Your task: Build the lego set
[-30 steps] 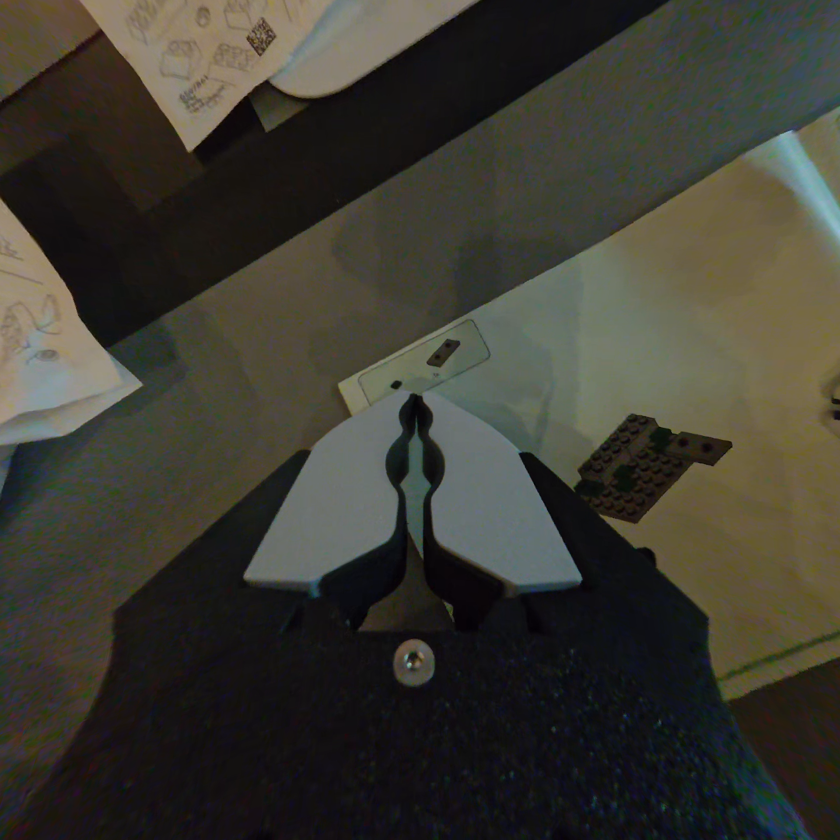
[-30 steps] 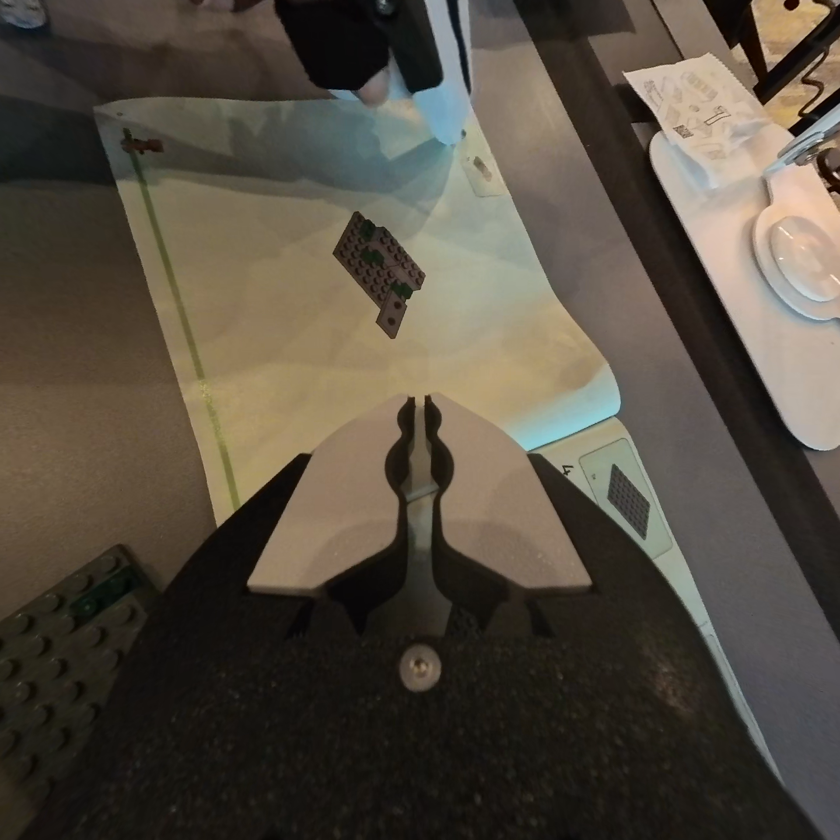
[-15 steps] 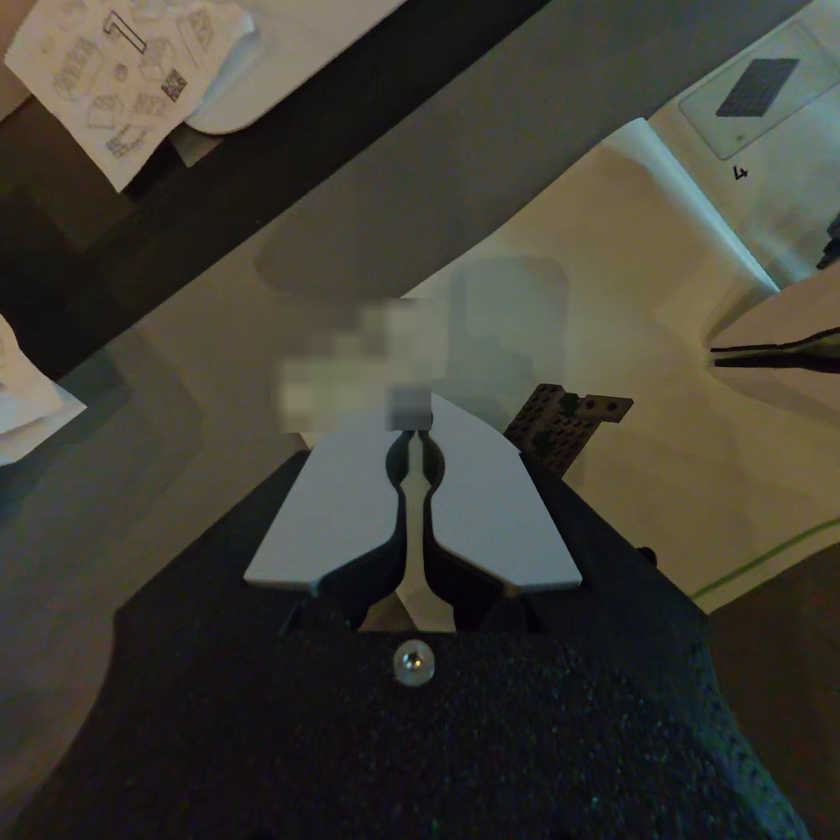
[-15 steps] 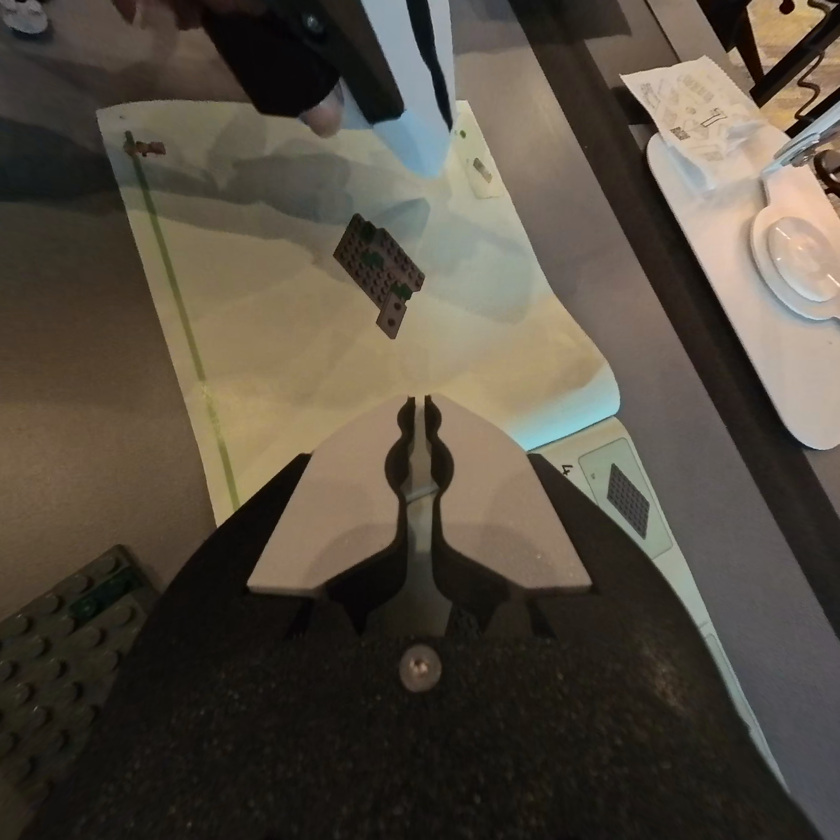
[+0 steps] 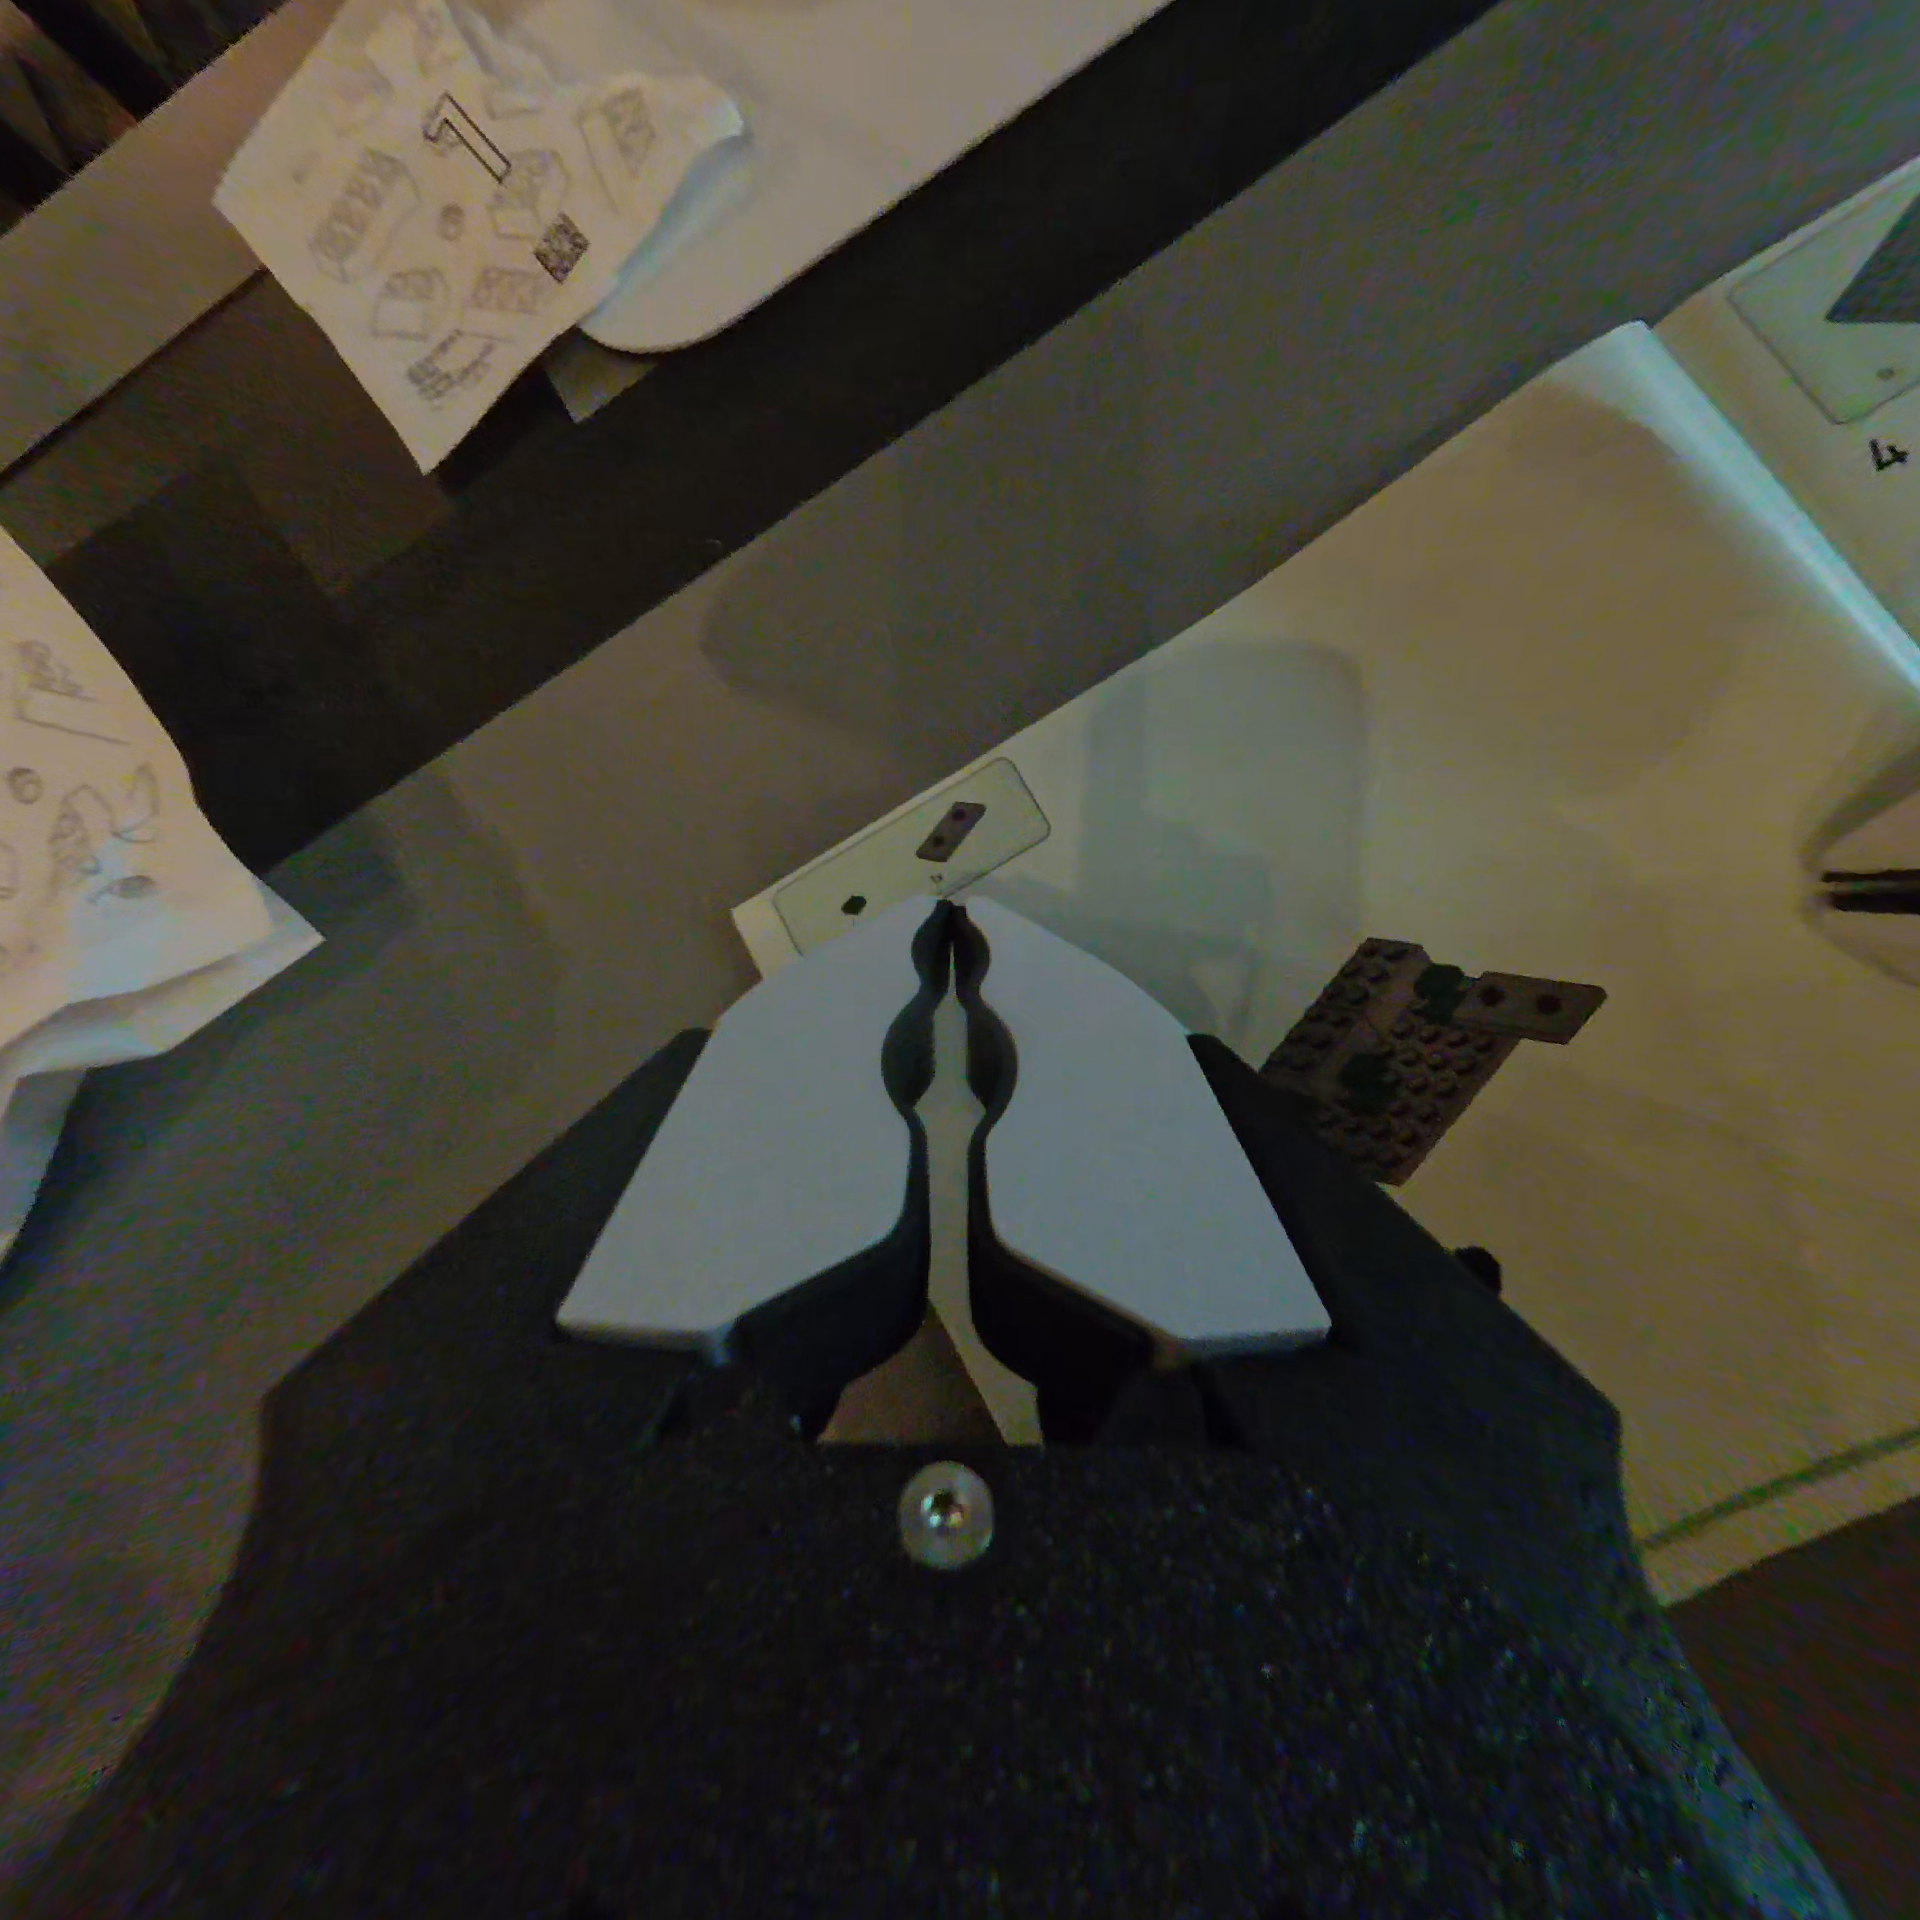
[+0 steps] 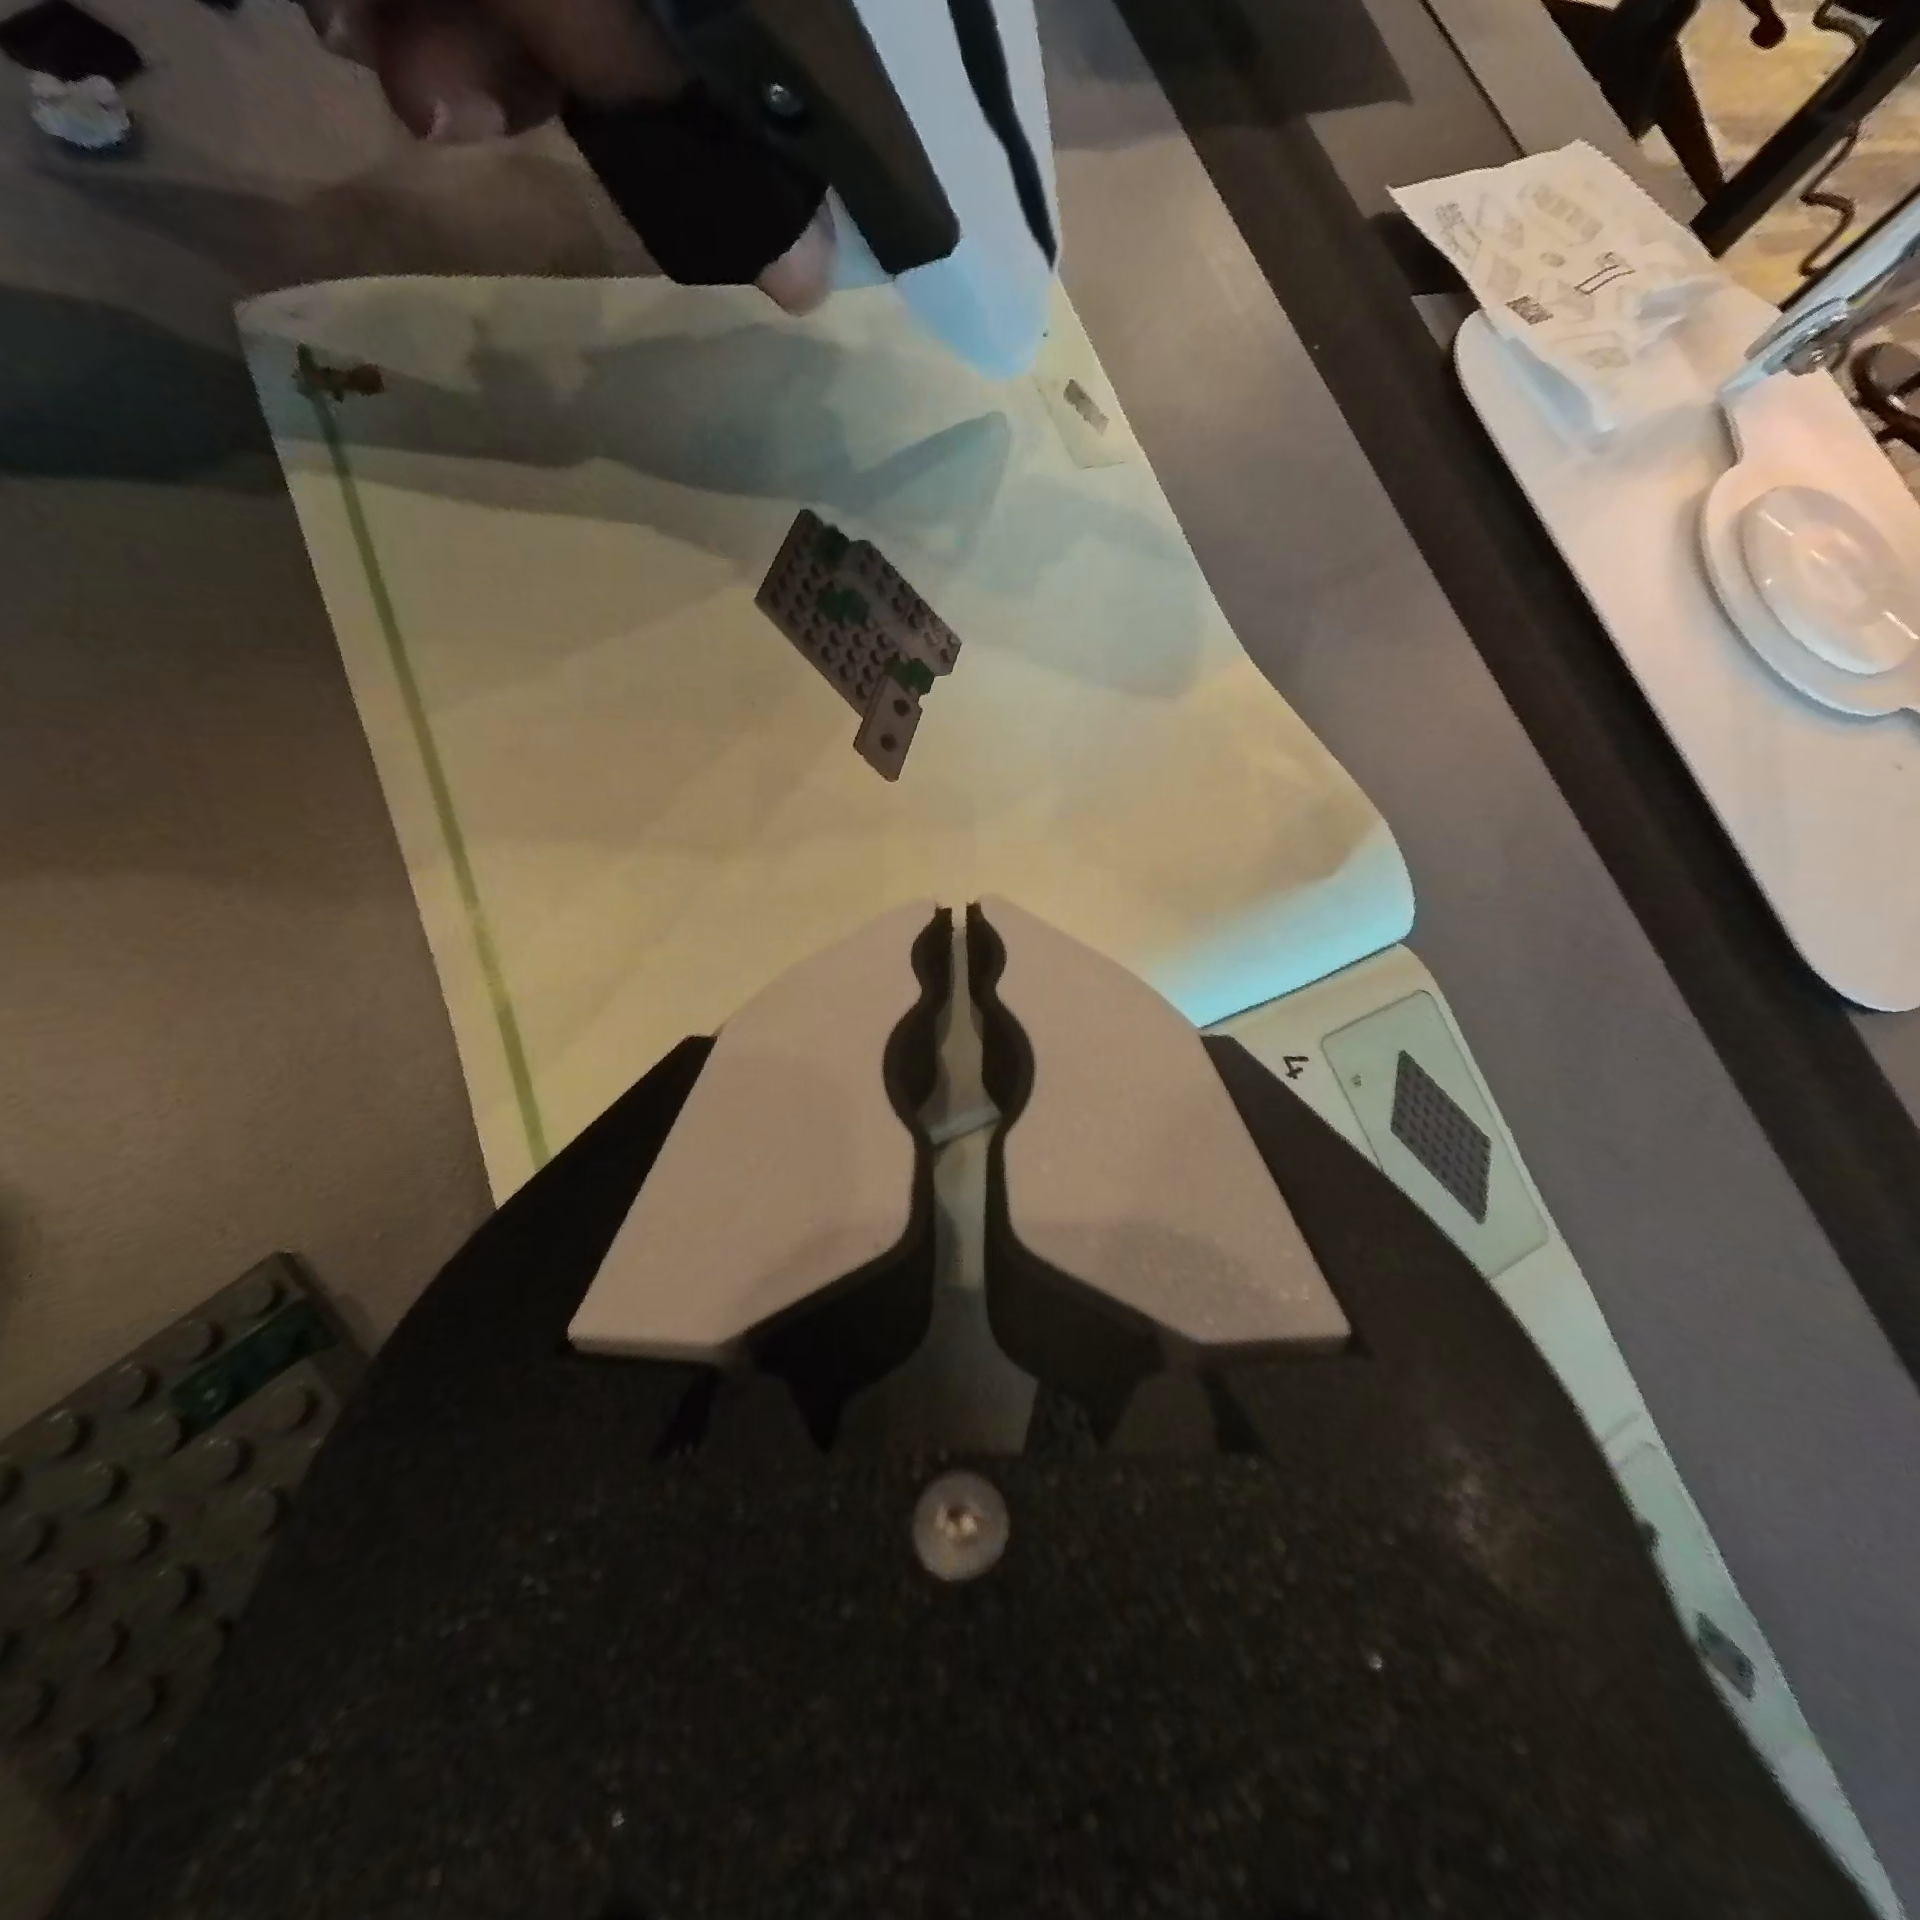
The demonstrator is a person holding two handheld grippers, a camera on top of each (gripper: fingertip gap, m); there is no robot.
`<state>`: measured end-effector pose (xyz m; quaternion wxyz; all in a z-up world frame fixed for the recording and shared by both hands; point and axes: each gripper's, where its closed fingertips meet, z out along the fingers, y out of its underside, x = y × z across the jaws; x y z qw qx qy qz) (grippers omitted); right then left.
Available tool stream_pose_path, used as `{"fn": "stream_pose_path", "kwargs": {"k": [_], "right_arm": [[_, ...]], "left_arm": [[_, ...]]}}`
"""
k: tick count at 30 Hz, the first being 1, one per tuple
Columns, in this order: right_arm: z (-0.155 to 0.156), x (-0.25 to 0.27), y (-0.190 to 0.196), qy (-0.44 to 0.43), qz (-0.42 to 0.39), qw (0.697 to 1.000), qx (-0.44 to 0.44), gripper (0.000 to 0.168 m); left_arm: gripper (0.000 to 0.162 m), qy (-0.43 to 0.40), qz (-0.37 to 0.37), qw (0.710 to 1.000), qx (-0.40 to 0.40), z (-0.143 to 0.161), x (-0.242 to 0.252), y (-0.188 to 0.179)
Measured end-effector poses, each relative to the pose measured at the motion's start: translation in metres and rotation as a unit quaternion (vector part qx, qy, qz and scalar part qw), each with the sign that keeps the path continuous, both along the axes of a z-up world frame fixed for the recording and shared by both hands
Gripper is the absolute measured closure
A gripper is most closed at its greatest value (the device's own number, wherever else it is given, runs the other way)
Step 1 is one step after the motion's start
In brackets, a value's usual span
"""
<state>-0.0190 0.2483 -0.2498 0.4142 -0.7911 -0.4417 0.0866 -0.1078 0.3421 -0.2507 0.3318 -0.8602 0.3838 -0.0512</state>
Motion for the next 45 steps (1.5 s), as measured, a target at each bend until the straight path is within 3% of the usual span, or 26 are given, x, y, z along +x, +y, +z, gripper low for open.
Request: {"fn": "stream_pose_path", "kwargs": {"k": [1,11,15,25,35,45], "right_arm": [[0.001,0.0,0.0,0.004,-0.001,1.0,-0.001,0.166],[0.018,0.028,0.04,0.02,0.024,0.997,-0.072,0.145],[0.003,0.048,0.045,-0.059,0.04,0.99,-0.119,0.149],[-0.005,0.077,-0.01,-0.067,0.001,0.994,-0.09,0.168],[-0.004,0.071,-0.053,-0.064,-0.016,0.996,-0.058,0.168],[-0.004,0.06,-0.081,-0.038,-0.02,0.998,-0.049,0.168]], "left_arm": [[0.162,0.0,0.0,1.0,-0.001,0.0,0.0,0.0],[0.162,0.009,-0.017,1.0,-0.013,-0.008,0.001,-0.017],[0.162,0.007,-0.02,1.0,-0.01,-0.007,-0.002,-0.02],[0.162,-0.007,-0.052,0.999,0.005,-0.007,0.003,-0.046],[0.162,0.034,-0.083,0.995,0.047,-0.007,0.0,-0.085],[0.162,0.003,-0.071,0.997,0.022,-0.007,-0.017,-0.127]]}}
